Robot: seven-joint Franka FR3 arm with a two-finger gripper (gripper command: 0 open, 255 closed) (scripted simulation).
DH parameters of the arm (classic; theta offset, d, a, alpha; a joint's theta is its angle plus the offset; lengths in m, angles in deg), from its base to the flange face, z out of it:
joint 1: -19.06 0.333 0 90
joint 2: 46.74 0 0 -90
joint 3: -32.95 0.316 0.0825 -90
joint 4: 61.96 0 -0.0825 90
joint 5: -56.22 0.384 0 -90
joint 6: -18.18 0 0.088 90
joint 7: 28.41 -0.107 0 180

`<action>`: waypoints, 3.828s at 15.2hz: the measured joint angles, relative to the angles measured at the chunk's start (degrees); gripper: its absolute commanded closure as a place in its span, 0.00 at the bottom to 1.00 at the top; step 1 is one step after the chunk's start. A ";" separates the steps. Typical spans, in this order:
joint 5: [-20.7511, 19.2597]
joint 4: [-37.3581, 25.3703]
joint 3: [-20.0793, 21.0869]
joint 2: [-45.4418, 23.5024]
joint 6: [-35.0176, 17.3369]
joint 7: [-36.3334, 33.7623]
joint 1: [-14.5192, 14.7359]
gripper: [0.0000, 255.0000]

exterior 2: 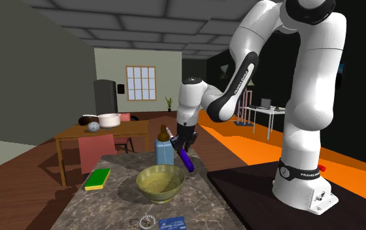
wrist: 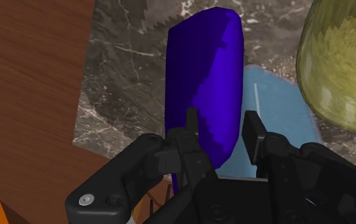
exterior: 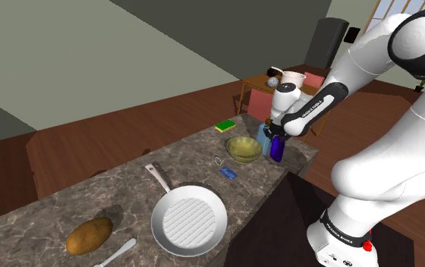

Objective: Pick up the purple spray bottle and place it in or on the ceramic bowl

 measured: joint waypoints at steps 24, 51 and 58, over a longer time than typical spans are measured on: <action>19.32 -3.89 -3.07 16.44 17.61 18.66 6.25 1.00; 12.85 -15.19 14.74 -1.97 20.61 -11.54 13.21 1.00; 12.68 -15.15 14.75 -2.11 20.46 -11.72 13.20 0.00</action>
